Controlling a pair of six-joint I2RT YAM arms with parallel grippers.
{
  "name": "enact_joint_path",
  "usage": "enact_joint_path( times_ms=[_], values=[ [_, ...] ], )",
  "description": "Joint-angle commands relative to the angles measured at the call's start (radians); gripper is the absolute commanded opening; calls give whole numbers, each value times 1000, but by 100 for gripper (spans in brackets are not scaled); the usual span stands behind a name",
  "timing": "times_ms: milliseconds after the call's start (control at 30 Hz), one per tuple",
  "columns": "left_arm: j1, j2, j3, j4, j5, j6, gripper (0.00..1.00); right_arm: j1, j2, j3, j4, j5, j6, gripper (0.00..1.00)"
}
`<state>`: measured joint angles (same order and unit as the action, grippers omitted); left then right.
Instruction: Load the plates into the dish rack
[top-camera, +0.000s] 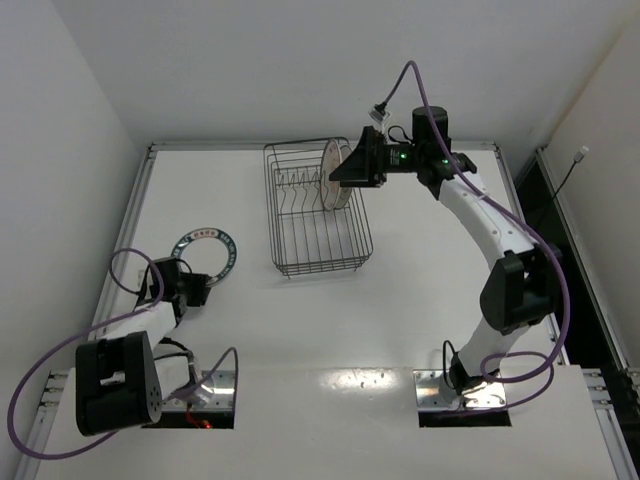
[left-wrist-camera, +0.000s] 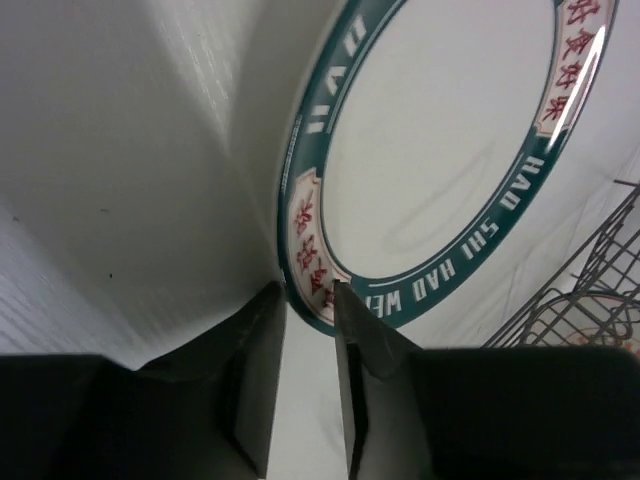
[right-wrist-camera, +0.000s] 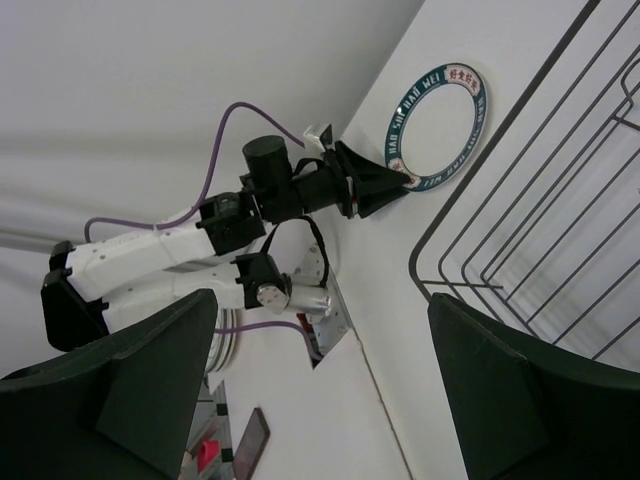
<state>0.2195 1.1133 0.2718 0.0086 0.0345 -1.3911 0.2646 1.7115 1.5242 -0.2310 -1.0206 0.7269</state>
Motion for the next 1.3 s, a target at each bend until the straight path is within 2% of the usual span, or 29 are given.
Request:
enact_joint_path(
  times_ms=[0, 33, 67, 167, 333, 433, 700, 933, 1033, 1133, 1267],
  values=[
    [11, 37, -23, 128, -13, -29, 21, -11, -27, -1, 65, -29, 9, 84],
    [11, 49, -23, 128, -13, -29, 13, -22, -27, -1, 65, -29, 9, 84],
    [11, 49, -23, 117, -13, -29, 0, -22, -36, -1, 65, -29, 19, 84],
    [11, 37, -5, 84, -35, -3, 0, -33, -36, -19, 74, -29, 19, 84],
    [11, -72, 88, -7, -45, 21, 0, -42, -36, -29, 84, -29, 28, 84],
    [-12, -113, 180, -7, 5, 56, 0, -42, -36, -29, 84, -29, 28, 84],
    [-23, -168, 434, -168, 163, 105, 0, -51, -16, -39, 121, -29, 68, 84],
    [-71, -178, 468, -121, 431, 153, 0, -51, 14, -85, 252, -56, 169, 84],
    [-114, -187, 468, -110, 513, 178, 0, -51, 25, -108, 301, -56, 213, 77],
    [-161, -187, 468, -124, 533, 188, 0, -51, 46, -108, 332, -65, 250, 72],
    [-195, -187, 437, -53, 553, 142, 0, -33, 73, -108, 332, -65, 250, 72]
  ],
)
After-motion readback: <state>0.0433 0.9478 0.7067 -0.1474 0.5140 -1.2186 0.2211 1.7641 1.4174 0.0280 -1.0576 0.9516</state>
